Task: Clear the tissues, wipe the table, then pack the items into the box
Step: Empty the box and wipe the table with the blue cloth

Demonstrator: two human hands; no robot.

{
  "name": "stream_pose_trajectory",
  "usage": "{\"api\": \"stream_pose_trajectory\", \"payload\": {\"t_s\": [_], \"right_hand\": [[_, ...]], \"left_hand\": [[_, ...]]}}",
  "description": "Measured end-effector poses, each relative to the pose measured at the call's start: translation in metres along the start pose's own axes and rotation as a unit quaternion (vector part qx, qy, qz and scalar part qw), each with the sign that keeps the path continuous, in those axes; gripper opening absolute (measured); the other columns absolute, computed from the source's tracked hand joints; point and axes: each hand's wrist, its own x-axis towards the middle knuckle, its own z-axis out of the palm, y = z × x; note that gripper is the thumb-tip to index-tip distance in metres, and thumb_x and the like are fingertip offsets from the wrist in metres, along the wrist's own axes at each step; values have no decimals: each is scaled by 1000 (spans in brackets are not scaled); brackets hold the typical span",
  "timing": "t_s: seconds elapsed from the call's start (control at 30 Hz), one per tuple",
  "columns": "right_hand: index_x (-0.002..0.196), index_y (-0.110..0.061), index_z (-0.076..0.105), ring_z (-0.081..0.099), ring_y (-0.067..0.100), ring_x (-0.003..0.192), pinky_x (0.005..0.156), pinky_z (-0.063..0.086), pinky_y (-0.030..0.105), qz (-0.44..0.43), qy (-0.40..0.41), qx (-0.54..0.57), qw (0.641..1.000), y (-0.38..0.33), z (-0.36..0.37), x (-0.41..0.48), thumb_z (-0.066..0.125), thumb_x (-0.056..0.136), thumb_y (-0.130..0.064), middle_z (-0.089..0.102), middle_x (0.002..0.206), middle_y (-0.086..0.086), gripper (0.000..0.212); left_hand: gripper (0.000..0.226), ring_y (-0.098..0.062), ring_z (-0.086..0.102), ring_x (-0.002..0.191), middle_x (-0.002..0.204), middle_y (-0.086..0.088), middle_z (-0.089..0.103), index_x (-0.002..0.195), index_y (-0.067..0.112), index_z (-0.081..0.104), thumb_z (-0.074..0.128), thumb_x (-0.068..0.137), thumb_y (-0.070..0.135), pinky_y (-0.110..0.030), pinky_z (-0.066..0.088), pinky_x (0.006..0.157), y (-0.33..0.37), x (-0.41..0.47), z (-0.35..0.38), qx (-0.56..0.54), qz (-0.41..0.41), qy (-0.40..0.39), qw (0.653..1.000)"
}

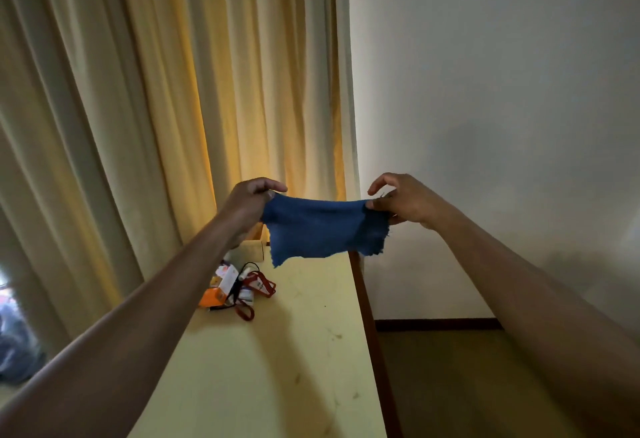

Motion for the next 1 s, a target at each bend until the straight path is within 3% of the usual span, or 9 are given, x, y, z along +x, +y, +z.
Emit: {"api": "stream_pose_trajectory", "payload": {"t_s": [0.1,0.27,0.4,0.57,0.67,0.77,0.87,1.0], "right_hand": [[99,-14,75,72,25,92,75,65,32,-6,6,92,996,2,1,-5,77,91,-21,75,98,7,11],[102,-20,78,71,19,92,80,64,31,3,0,161,987,9,-3,-11,78,90,-21,77,99,5,11],[102,-16,79,70,19,95,78,63,29,15,-10,189,982,18,-6,-17,73,93,-15,77,100,5,11],[105,-19,79,71,15,96,75,59,19,7,-57,95,994,30,-1,-24,82,85,-19,77,100,-5,20],[113,-24,76,66,6,93,78,51,18,-17,-66,-58,996,33,8,-28,87,80,-22,71,102,-14,36],[125,-23,71,63,13,106,85,47,22,-52,-63,-206,975,34,16,-32,86,81,-26,67,116,-8,46],[130,-21,69,62,17,112,88,45,23,-73,-75,-252,962,39,21,-35,79,89,-28,68,125,-2,42],[120,-20,74,63,15,97,83,47,25,-81,-71,-265,958,45,22,-40,66,98,-29,74,114,0,25]], "left_hand": [[24,-21,64,103,112,-8,69,117,17,71,62,99,3,-30,54,80,1,-4,-1,-52,-42,-106,992],[45,-17,65,95,114,-3,67,120,18,69,81,81,0,-14,50,59,0,-18,9,66,4,-144,987],[45,-15,63,104,117,5,65,111,26,72,85,76,1,-29,56,79,-5,-13,15,173,34,-154,972],[35,-8,63,97,107,8,68,109,17,76,75,82,-5,-20,49,71,-7,-11,21,293,63,-167,939],[35,-6,64,97,107,7,73,106,18,80,70,82,-5,-15,45,68,-13,-10,24,342,62,-181,920],[34,-8,65,101,112,5,74,108,18,81,67,85,-3,-15,44,69,-16,-9,28,377,64,-188,905],[27,-9,67,94,108,2,76,104,16,81,65,88,1,-16,44,65,-21,-8,31,410,70,-187,890],[21,-8,62,85,102,0,72,85,26,73,67,93,7,-18,40,63,-25,-12,31,439,81,-187,875]]}}
